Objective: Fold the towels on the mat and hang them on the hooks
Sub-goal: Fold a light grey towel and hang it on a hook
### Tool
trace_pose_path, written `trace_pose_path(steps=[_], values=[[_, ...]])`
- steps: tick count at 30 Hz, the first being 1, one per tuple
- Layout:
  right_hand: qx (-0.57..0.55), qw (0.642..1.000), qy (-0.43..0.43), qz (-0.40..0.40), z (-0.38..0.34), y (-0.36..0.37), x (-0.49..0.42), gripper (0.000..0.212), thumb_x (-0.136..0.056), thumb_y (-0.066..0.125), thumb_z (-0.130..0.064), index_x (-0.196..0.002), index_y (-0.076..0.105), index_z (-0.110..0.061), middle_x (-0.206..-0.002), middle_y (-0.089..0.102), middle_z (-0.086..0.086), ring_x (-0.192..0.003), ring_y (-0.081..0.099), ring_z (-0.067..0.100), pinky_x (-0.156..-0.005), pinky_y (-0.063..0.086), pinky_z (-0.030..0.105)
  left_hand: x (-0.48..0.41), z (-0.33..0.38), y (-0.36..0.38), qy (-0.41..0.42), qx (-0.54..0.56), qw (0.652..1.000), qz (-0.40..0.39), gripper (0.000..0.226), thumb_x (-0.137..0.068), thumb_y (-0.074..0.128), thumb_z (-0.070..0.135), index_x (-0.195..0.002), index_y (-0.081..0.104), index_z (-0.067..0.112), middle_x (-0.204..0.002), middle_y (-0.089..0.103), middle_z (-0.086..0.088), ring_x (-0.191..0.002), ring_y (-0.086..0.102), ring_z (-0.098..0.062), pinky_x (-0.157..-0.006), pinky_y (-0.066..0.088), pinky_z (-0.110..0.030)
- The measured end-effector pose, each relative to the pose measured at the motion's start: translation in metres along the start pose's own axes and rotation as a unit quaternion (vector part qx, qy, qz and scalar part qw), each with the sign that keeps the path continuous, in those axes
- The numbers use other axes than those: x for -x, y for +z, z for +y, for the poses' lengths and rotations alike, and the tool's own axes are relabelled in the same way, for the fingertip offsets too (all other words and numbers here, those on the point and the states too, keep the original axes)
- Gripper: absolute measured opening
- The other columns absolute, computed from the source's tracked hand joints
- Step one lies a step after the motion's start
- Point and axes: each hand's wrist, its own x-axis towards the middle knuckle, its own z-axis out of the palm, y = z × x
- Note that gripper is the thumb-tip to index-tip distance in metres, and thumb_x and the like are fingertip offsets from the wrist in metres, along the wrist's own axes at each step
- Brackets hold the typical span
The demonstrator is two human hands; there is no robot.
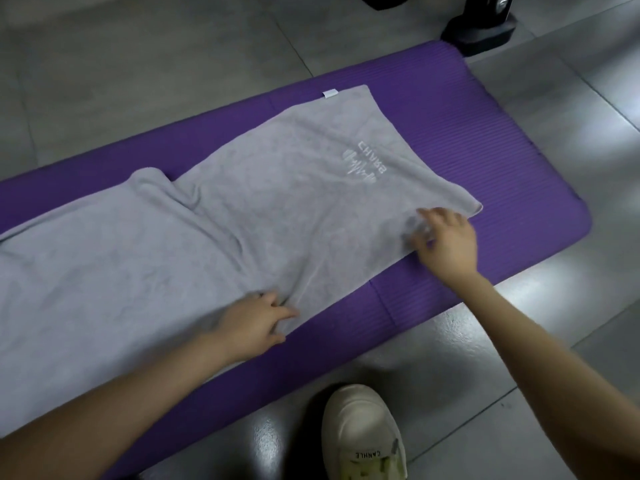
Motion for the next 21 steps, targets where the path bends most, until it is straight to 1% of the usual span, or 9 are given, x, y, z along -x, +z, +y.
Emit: trace_pose_path(steps=[2,4,6,8,10,13,14,17,21], values=[[0.023,0.990,-0.094,-0.106,-0.010,0.016,0.014,0.051,-0.086,0.044,-0.055,-0.124,0.059,-0.025,-0.129,0.057,0.008,-0.118,0.053,0.031,-0.096,0.041,0.047,0.002,-0.002,0.012,0.008,-0.023,1.000,0.008,0.051,-0.092,0.052,0.036,-0.140,0.036,0.036,-0.123,0.043,-0.002,-0.113,0.043,-0.018,-0.097,0.038,-0.028],[0.061,0.980,-0.095,-0.166,-0.013,0.021,0.029,0.051,-0.089,0.035,-0.057,-0.128,0.056,-0.031,-0.139,0.049,0.002,-0.128,0.045,0.025,-0.097,0.037,0.049,0.005,-0.003,0.018,0.017,-0.009,1.000,0.021,0.047,-0.094,0.050,0.033,-0.139,0.037,0.038,-0.122,0.042,-0.002,-0.112,0.042,-0.018,-0.097,0.038,-0.027],[0.102,0.981,-0.082,-0.143,-0.006,0.021,0.043,0.050,-0.091,0.028,-0.055,-0.125,0.057,-0.033,-0.138,0.051,-0.001,-0.125,0.048,0.023,-0.091,0.038,0.048,0.006,-0.002,0.016,0.020,0.015,0.999,0.027,0.043,-0.094,0.048,0.030,-0.137,0.042,0.036,-0.118,0.044,-0.002,-0.110,0.044,-0.017,-0.097,0.039,-0.027],[0.137,0.981,-0.081,-0.113,-0.002,0.014,0.055,0.048,-0.092,0.028,-0.052,-0.118,0.063,-0.032,-0.129,0.059,-0.001,-0.113,0.058,0.024,-0.085,0.038,0.047,0.004,-0.001,0.006,0.014,0.047,0.997,0.052,0.041,-0.094,0.049,0.027,-0.134,0.047,0.030,-0.115,0.047,-0.002,-0.107,0.048,-0.017,-0.095,0.041,-0.030],[0.153,0.982,-0.079,-0.080,-0.004,0.007,0.060,0.047,-0.091,0.030,-0.050,-0.105,0.070,-0.030,-0.114,0.067,-0.002,-0.094,0.066,0.025,-0.079,0.038,0.043,-0.006,-0.006,-0.009,-0.003,0.058,0.992,0.109,0.038,-0.093,0.051,0.022,-0.131,0.052,0.023,-0.116,0.051,-0.005,-0.107,0.050,-0.021,-0.093,0.042,-0.030],[0.143,0.988,-0.039,-0.048,-0.017,-0.007,0.043,0.050,-0.090,0.027,-0.050,-0.090,0.073,-0.029,-0.089,0.071,-0.008,-0.072,0.064,0.021,-0.074,0.030,0.036,-0.032,-0.018,-0.039,-0.025,0.049,0.978,0.200,0.033,-0.090,0.055,0.021,-0.122,0.061,0.016,-0.113,0.056,-0.010,-0.104,0.051,-0.029,-0.089,0.044,-0.033],[0.127,0.991,-0.029,-0.030,-0.020,-0.010,0.029,0.050,-0.091,0.027,-0.049,-0.091,0.072,-0.029,-0.090,0.071,-0.007,-0.075,0.064,0.021,-0.075,0.029,0.036,-0.044,-0.023,-0.049,-0.031,0.043,0.974,0.219,0.034,-0.088,0.052,0.025,-0.119,0.064,0.015,-0.113,0.058,-0.012,-0.102,0.053,-0.033,-0.089,0.044,-0.036],[0.041,0.999,-0.015,-0.013,-0.032,-0.013,-0.028,0.042,-0.092,0.035,-0.045,-0.112,0.067,-0.025,-0.118,0.065,0.001,-0.101,0.062,0.028,-0.086,0.034,0.040,-0.086,-0.036,-0.080,-0.056,0.021,0.966,0.251,0.042,-0.087,0.045,0.034,-0.120,0.062,0.014,-0.125,0.056,-0.014,-0.110,0.052,-0.037,-0.097,0.038,-0.037],[-0.020,0.998,0.029,-0.048,-0.041,0.007,-0.116,0.051,-0.093,0.034,-0.044,-0.132,0.053,-0.016,-0.136,0.051,0.011,-0.119,0.050,0.036,-0.098,0.035,0.043,-0.147,-0.046,-0.106,-0.115,0.022,0.962,0.245,0.044,-0.096,0.042,0.028,-0.139,0.042,0.017,-0.149,0.033,-0.009,-0.134,0.030,-0.029,-0.111,0.017,-0.030]])
